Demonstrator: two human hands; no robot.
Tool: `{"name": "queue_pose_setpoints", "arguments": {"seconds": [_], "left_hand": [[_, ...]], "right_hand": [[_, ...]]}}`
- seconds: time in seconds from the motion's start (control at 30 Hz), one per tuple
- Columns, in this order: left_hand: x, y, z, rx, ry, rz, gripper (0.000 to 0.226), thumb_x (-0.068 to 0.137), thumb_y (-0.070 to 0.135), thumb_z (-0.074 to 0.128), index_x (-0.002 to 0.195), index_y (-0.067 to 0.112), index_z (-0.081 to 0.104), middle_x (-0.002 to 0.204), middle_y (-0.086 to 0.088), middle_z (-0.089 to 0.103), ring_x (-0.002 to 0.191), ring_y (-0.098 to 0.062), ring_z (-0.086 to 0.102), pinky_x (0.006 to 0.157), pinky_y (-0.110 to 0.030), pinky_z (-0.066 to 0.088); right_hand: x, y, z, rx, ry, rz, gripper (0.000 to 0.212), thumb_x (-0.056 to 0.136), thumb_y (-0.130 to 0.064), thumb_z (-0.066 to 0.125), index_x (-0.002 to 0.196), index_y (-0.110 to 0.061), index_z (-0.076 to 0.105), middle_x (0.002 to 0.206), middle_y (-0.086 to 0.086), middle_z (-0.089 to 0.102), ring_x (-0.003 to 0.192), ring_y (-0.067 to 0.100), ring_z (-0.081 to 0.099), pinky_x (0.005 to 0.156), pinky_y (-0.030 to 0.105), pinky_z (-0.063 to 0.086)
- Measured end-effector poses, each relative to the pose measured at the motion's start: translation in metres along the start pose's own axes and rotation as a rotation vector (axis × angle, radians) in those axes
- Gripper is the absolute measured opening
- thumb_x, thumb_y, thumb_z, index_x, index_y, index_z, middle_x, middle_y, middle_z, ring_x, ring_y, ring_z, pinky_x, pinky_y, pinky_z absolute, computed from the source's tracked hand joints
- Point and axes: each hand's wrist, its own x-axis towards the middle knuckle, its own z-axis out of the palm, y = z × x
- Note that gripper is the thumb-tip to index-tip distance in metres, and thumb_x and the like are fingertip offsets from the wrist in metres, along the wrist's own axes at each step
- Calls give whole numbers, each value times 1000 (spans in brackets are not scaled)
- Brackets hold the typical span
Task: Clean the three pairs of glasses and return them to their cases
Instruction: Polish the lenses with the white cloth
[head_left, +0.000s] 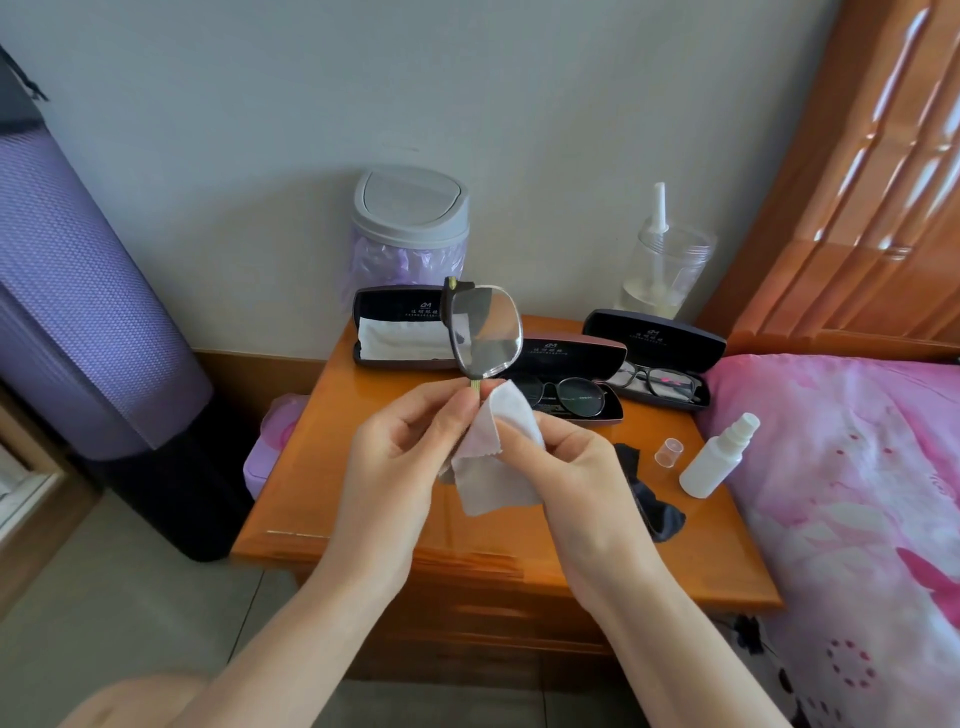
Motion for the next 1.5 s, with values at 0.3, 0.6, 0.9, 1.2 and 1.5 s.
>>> {"name": "queue_pose_setpoints", "arguments": {"seconds": [0.3, 0.6, 0.9, 1.2, 1.5], "left_hand": [[6, -2, -5, -131, 8, -105, 25, 76, 37, 53, 89, 27, 72, 95, 10, 74, 97, -6, 67, 77, -18, 55], [2, -1, 2, -54, -39, -64, 22, 82, 34, 52, 84, 27, 73, 87, 9, 74, 87, -1, 67, 67, -11, 50], [2, -2, 4, 50, 7, -51, 14, 80, 37, 54, 83, 35, 67, 76, 21, 71, 78, 9, 63, 63, -6, 48], [2, -4, 2, -2, -54, -88, 22, 77, 38, 53, 79, 49, 72, 86, 17, 72, 90, 0, 65, 73, -15, 53], [6, -7, -2, -40, -48, -91, 25, 85, 36, 50, 96, 28, 70, 93, 5, 72, 96, -6, 65, 82, -21, 50]], "right_hand": [[-4, 0, -6, -165, -79, -33, 6, 84, -23, 67, 85, -22, 73, 81, 2, 71, 74, 7, 63, 63, 16, 51], [-5, 1, -1, 69, -12, 52, 40, 65, -44, 69, 92, -15, 75, 86, 4, 72, 79, 12, 63, 65, 18, 51], [-5, 2, 12, 218, 119, 60, 47, 58, -47, 68, 91, -16, 76, 83, -3, 72, 83, 10, 62, 65, 18, 51], [-6, 2, 14, 220, 178, 5, 36, 66, -38, 67, 92, -15, 76, 78, -8, 71, 75, 1, 63, 62, 13, 50], [-7, 4, 12, 233, 178, -8, 31, 74, -41, 59, 88, -18, 75, 81, -5, 71, 83, 6, 64, 72, 17, 52]]}}
